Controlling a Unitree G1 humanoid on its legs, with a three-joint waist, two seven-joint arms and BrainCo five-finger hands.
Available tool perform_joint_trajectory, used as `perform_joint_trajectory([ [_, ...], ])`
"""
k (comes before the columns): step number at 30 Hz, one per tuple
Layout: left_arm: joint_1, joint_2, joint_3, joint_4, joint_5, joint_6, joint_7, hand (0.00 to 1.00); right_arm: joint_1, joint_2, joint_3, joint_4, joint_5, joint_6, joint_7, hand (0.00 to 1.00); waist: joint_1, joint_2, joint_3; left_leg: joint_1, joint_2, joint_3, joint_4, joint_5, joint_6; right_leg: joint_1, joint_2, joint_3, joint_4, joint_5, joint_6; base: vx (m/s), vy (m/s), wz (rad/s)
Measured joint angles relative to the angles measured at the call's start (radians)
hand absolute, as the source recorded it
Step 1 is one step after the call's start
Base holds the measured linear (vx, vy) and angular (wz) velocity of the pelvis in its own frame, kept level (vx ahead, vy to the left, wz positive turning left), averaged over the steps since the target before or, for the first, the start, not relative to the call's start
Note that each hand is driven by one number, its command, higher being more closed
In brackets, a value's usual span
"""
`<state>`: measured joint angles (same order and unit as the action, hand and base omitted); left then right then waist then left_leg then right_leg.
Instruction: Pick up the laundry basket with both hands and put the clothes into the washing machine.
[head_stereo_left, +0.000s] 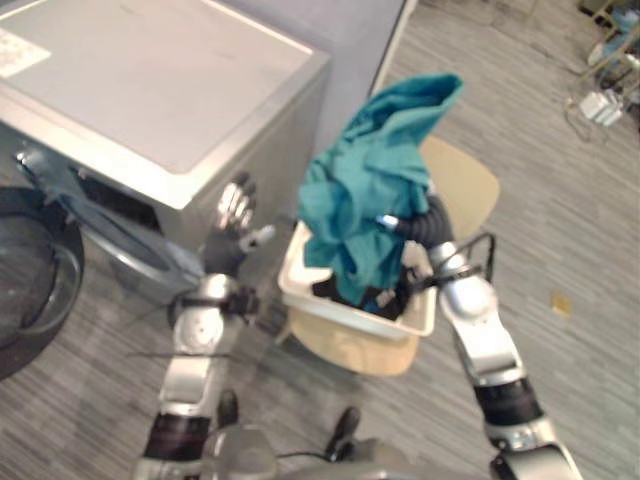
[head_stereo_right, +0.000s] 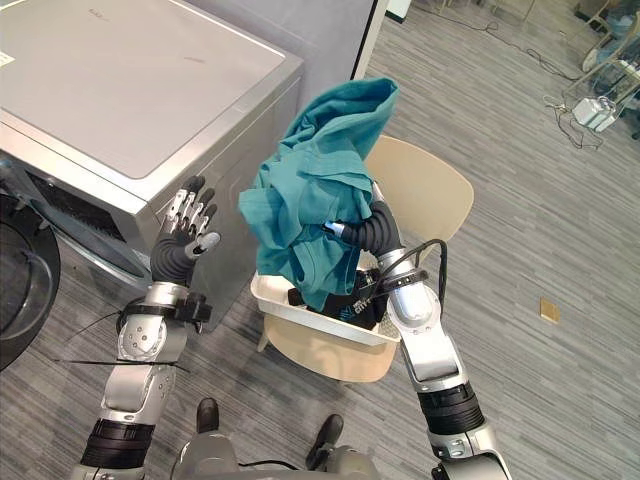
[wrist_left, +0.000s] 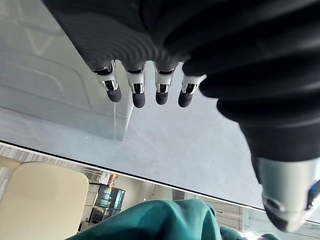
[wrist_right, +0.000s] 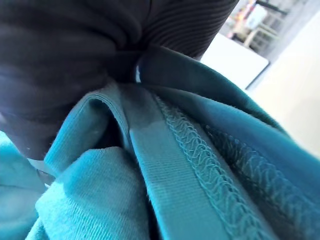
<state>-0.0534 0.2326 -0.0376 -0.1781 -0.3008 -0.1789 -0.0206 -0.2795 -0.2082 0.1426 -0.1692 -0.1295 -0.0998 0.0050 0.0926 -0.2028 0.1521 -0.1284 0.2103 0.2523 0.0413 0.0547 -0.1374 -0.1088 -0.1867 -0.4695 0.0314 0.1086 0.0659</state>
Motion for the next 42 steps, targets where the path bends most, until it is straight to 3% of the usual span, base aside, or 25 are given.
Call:
perform_joint_trajectory([
  [4,-0.002,0.014,-0.005,-0.012,-0.068,0.0,-0.031,0.0,-0.003,-0.011,-0.026,0.009,-0.021,0.011,-0.003,1.0,-0.002,0.003,0.001,-0.002,-0.013,-0.001,-0.005,0.0,0.0,-0.002,-0.013,-0.006,0.0,0.001,0.001,0.03,0.035,0.05],
  [8,-0.018,0.147,-0.099,-0.01,-0.195,0.007,-0.105,0.0,-0.075,-0.048,-0.022,0.079,-0.023,0.017,-0.003,1.0,-0.02,0.025,-0.008,-0.002,-0.022,0.0,-0.008,0.0,0.001,-0.002,-0.023,-0.008,0.001,0.002,0.003,0.01,0.006,0.01],
  [12,-0.095,0.247,-0.167,0.041,-0.216,0.017,-0.165,0.0,-0.15,-0.088,0.026,0.086,-0.011,0.019,-0.002,1.0,-0.024,0.056,-0.026,0.022,-0.021,0.021,-0.02,0.004,0.006,0.001,-0.021,0.01,0.001,0.003,0.005,0.01,0.013,-0.12],
  [18,-0.205,0.27,-0.249,0.149,-0.184,0.015,-0.172,0.0,-0.156,-0.089,0.098,0.085,0.084,0.006,0.001,1.0,-0.033,0.072,-0.043,0.063,-0.023,0.035,-0.06,0.021,0.007,0.017,-0.018,0.017,0.0,0.003,0.005,0.0,0.005,-0.06],
  [20,-0.23,0.272,-0.289,0.188,-0.146,0.016,-0.17,0.0,-0.165,-0.048,0.142,0.085,0.103,0.006,0.015,1.0,-0.052,0.072,-0.051,0.073,-0.027,0.037,-0.083,0.035,0.011,0.017,-0.018,0.017,0.0,0.004,0.006,0.0,0.0,0.0],
  [23,-0.26,0.269,-0.318,0.231,-0.098,0.017,-0.157,0.0,-0.168,-0.014,0.179,0.085,0.131,0.006,0.021,1.0,-0.053,0.071,-0.052,0.083,-0.031,0.042,-0.093,0.041,0.013,0.018,-0.02,0.023,0.0,0.006,0.009,0.0,0.008,-0.04],
  [31,-0.291,0.174,-0.316,0.298,-0.01,0.018,-0.073,0.0,-0.167,0.054,0.262,0.085,0.2,0.007,0.024,1.0,-0.056,0.073,-0.073,0.096,-0.038,0.049,-0.112,0.049,0.015,0.019,-0.024,0.029,0.0,0.009,0.013,0.0,0.005,-0.01],
  [32,-0.293,0.16,-0.315,0.308,-0.001,0.02,-0.06,1.0,-0.167,0.06,0.266,0.085,0.207,0.007,0.023,1.0,-0.056,0.074,-0.077,0.097,-0.038,0.049,-0.112,0.049,0.016,0.019,-0.024,0.029,0.0,0.009,0.013,0.0,0.0,0.0],
  [42,-0.318,0.072,-0.299,0.307,0.036,0.018,0.005,1.0,-0.167,0.062,0.251,0.119,0.239,0.007,0.016,1.0,-0.061,0.078,-0.08,0.121,-0.04,0.057,-0.134,0.055,0.015,0.03,-0.022,0.031,-0.003,0.009,0.013,0.0,0.0,0.0],
])
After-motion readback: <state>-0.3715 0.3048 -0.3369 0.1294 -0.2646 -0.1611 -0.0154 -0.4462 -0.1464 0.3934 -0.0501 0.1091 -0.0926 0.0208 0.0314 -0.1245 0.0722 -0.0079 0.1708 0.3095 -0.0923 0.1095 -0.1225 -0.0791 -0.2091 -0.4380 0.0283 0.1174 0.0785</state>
